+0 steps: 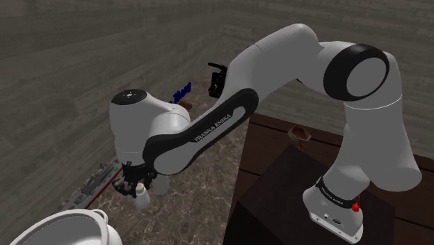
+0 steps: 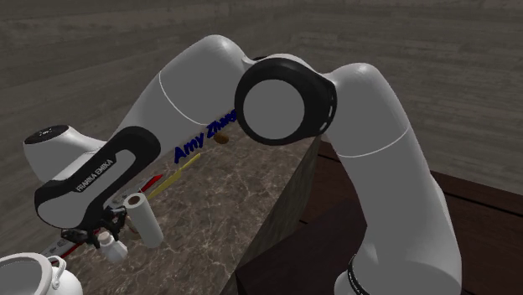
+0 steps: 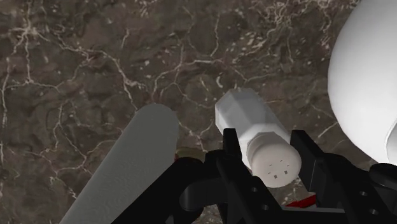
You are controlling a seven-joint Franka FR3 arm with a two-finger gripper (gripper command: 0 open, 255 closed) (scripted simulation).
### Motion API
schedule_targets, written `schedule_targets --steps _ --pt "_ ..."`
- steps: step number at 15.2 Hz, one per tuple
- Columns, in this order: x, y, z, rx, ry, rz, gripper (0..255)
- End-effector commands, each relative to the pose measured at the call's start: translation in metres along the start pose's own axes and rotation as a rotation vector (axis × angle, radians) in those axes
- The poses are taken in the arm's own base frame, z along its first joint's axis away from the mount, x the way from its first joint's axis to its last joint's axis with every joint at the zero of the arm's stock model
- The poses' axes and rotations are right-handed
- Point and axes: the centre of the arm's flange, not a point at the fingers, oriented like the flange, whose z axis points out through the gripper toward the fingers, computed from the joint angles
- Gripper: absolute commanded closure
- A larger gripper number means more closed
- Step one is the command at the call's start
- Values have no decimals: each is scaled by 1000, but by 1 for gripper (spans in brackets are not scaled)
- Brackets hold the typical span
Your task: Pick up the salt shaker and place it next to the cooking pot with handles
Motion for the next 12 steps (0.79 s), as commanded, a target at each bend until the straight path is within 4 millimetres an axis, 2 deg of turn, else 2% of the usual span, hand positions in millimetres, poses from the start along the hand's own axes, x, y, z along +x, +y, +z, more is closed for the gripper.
schedule_targets --steps 1,9,12 --pt "0 0 11 0 0 0 255" --pt "-1 4 55 0 0 0 255" --pt "-1 4 55 0 0 0 255"
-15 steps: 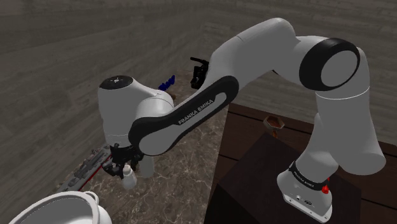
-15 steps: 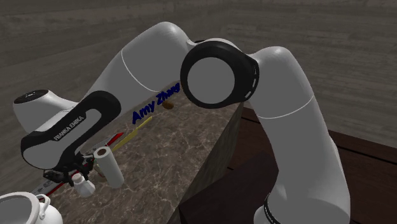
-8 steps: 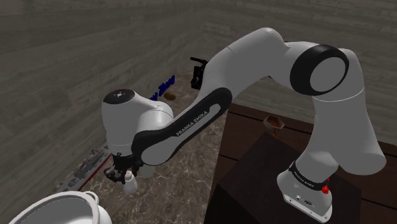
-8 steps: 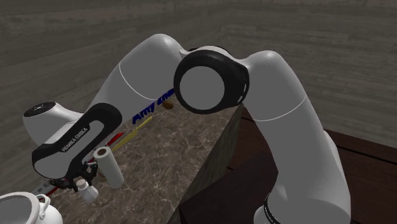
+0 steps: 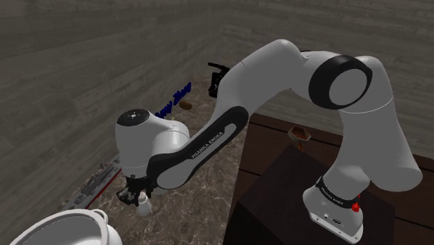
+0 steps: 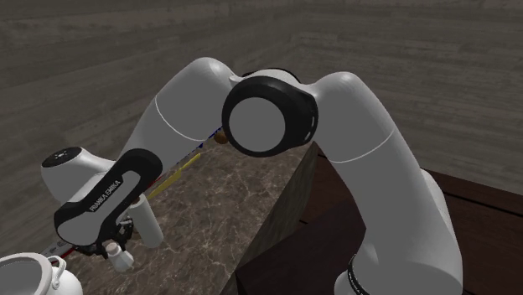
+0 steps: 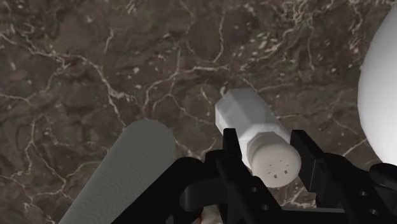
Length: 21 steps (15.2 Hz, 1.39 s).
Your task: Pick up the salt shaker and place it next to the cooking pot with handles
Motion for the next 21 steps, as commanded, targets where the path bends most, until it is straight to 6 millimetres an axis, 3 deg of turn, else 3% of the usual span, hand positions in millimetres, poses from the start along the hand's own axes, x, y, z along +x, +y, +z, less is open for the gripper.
schedule_targets --steps 1,5,6,11,15,21 --pt "0 0 1 0 0 0 255" --pt "0 0 1 0 0 0 255" --pt "0 0 1 0 0 0 0" --pt "0 0 1 0 0 0 0" --pt "0 0 -49 0 0 0 0" --pt "0 0 -49 0 0 0 0"
